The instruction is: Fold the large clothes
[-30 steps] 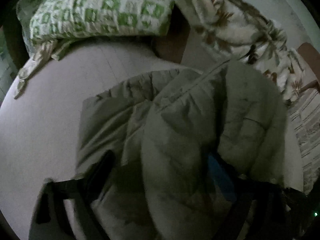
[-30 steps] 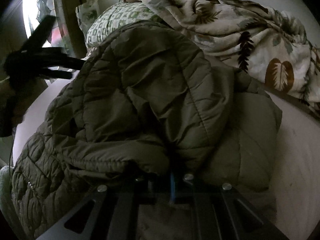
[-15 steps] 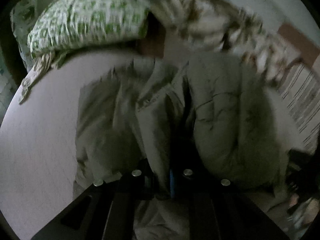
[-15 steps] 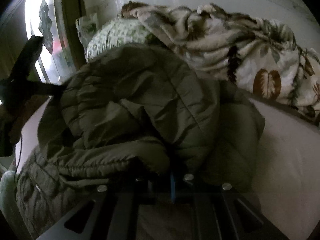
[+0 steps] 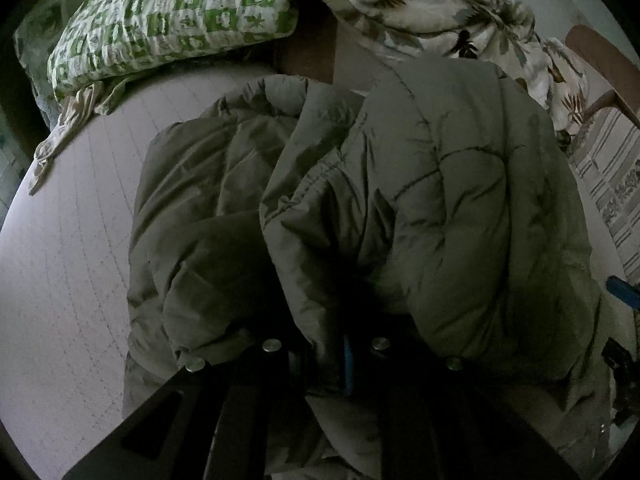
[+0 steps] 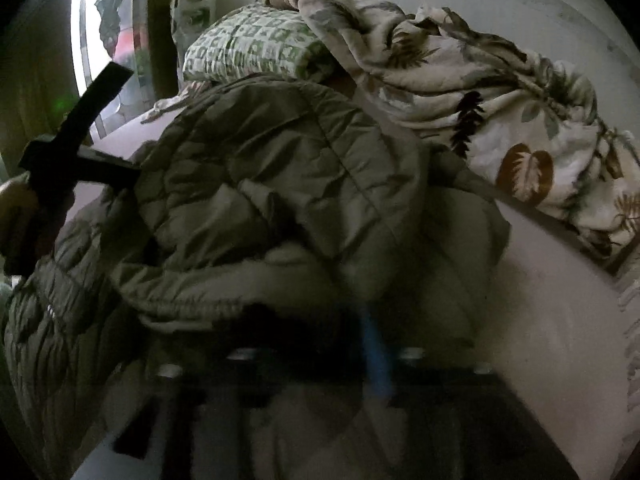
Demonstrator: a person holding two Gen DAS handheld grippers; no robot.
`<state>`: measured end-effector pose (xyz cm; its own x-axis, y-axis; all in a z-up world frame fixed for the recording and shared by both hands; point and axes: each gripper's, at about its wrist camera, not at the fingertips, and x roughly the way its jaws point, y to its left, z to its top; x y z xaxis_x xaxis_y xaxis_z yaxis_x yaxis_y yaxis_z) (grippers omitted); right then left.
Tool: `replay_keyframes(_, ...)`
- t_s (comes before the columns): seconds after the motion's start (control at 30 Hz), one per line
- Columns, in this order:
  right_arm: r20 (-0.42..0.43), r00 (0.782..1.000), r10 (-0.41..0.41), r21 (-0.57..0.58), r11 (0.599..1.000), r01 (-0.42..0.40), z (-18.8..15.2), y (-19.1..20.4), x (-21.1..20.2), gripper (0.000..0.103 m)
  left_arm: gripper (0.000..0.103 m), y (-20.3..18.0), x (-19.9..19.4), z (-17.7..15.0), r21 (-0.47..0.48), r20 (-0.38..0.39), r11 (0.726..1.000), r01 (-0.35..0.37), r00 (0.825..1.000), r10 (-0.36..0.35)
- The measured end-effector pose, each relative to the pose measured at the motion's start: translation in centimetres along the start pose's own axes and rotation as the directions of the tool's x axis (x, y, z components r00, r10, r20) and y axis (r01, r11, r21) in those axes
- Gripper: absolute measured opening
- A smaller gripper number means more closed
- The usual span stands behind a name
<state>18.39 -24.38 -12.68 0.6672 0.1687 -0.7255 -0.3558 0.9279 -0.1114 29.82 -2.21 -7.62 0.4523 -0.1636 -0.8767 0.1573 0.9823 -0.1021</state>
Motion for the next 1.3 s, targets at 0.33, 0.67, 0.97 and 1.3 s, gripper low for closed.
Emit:
replay_keyframes(0.33, 0.044, 0.997, 0.062, 0.129, 0.989, -0.067, 2.0, 0.7, 0.4, 0.074, 0.016, 0.4, -0.2, -0.7, 0.003, 0.019, 1.0, 0.004, 1.0, -0.004)
replay_keyframes(0.67, -0.08, 0.996, -0.039, 0.13, 0.99, 0.049, 1.4, 3.1, 5.3, 0.075, 0.026, -1.0, -0.6, -1.0, 0.04, 0.051, 0.998, -0.053, 0.997, 0.051)
replay_keyframes(0.97, -0.028, 0.998, -0.057, 0.163, 0.985, 0.061, 0.4, 3.9, 1.9, 0.075, 0.074, -3.7, -4.1, -3.1, 0.107, 0.109, 0.988, -0.109, 0.989, 0.097)
replay_keyframes(1.3, -0.014, 0.996, -0.085, 0.138, 0.987, 0.086, -1.2, 6.5, -1.7, 0.081, 0.076, -2.7, -8.0, -6.9, 0.051, 0.108, 0.996, -0.077, 0.992, 0.071)
